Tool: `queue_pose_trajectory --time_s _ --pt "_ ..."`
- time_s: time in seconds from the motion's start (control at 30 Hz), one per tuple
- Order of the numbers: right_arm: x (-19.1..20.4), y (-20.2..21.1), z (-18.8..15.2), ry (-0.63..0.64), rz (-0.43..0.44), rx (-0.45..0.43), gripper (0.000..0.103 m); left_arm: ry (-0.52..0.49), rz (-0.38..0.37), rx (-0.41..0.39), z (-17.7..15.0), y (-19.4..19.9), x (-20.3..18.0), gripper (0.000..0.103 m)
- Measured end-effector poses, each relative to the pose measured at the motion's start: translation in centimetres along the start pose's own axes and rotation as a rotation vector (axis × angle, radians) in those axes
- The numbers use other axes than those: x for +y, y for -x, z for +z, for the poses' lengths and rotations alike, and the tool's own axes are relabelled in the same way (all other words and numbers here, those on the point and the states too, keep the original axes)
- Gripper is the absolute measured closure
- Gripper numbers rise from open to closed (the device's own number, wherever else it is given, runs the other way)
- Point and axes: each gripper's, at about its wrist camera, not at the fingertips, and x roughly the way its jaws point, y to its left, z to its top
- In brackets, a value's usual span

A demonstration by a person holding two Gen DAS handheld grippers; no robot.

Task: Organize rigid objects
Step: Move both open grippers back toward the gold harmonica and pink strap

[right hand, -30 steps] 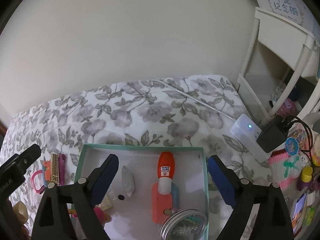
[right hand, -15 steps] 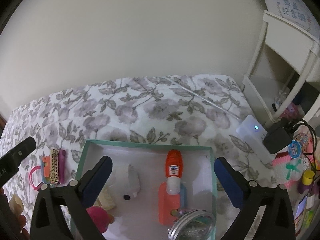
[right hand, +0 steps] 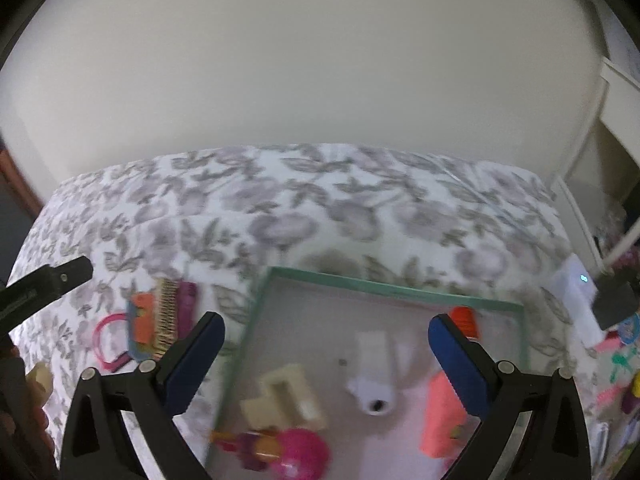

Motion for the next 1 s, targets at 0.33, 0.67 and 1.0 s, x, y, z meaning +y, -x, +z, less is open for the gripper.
queue_pose_trajectory --time_s 0.33,0.67,1.0 --pt "6.4 -1.3 -0.2 0.058 0.178 -0.007 0.000 0.114 0.007 0.073 0.1 -1.6 5.1 0.000" --pt "9.2 -4.0 -1.3 0.061 0.277 0.045 0.016 0.066 -0.057 0.154 -0.8 -2.7 3.1 0.000" --pt "10.4 -6.3 -2.4 0.081 0.299 0.072 0.051 0.052 -0.116 0.237 -1.6 -4.0 2.1 0.038"
